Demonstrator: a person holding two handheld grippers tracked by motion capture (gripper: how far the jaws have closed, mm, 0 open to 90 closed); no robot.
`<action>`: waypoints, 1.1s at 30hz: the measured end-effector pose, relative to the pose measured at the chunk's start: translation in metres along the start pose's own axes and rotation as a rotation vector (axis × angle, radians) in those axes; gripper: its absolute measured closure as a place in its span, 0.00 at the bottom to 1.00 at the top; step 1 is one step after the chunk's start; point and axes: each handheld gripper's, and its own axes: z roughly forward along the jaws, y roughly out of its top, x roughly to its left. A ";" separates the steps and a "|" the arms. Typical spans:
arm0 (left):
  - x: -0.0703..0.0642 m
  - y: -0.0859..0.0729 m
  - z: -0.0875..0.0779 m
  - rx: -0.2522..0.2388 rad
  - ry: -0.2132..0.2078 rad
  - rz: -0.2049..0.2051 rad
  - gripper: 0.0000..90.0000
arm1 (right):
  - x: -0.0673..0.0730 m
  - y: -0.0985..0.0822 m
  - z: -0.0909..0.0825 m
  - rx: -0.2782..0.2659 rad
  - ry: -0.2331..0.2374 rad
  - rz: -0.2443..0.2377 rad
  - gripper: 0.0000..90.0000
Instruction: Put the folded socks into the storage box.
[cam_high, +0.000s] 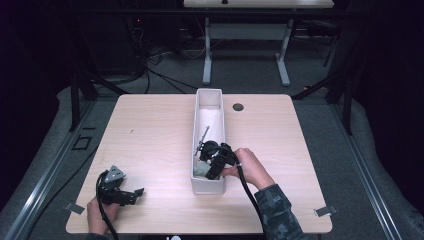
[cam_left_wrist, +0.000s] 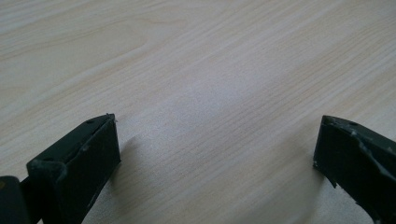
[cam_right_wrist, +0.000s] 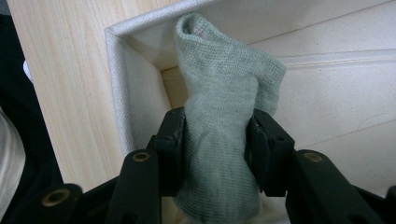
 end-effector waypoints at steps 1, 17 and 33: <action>0.000 0.000 0.000 0.000 0.000 0.000 0.00 | -0.001 0.000 -0.001 0.013 0.006 -0.001 0.65; 0.000 0.000 0.000 0.000 0.000 0.000 0.00 | -0.002 0.001 0.001 0.022 0.010 0.015 0.58; 0.000 0.000 0.000 -0.001 0.000 0.001 0.00 | -0.003 0.001 0.003 0.019 0.008 0.037 0.51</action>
